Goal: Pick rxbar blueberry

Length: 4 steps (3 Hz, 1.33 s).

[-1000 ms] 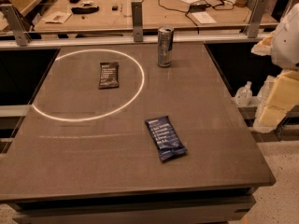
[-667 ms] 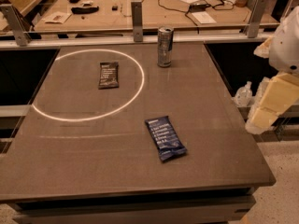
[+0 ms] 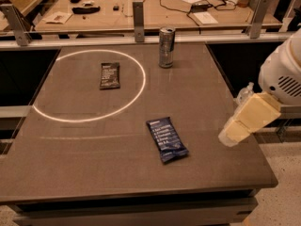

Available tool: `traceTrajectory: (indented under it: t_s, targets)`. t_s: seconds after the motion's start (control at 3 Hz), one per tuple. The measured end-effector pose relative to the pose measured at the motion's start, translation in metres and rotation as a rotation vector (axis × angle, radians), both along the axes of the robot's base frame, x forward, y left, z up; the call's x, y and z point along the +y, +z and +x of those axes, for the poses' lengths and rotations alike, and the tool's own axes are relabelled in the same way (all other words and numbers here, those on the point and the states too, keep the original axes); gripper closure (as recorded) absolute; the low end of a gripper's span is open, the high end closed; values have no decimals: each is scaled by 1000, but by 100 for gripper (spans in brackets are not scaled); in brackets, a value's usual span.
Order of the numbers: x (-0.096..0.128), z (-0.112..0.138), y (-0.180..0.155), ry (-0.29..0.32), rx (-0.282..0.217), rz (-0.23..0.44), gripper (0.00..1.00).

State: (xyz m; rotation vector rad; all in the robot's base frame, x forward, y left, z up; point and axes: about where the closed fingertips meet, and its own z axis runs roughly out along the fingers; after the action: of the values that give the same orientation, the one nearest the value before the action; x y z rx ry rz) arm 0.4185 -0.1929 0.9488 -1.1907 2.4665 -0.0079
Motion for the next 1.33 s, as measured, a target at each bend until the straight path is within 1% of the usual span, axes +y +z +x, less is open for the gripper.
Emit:
traceTrajectory:
  t_s: [0.33, 0.67, 1.0, 1.33]
  targets:
    - [10, -7, -12, -64, 0, 40, 0]
    - [16, -17, -16, -86, -54, 78, 0]
    - [24, -21, -14, -79, -148, 116, 0]
    - [24, -21, -14, -79, -148, 116, 0]
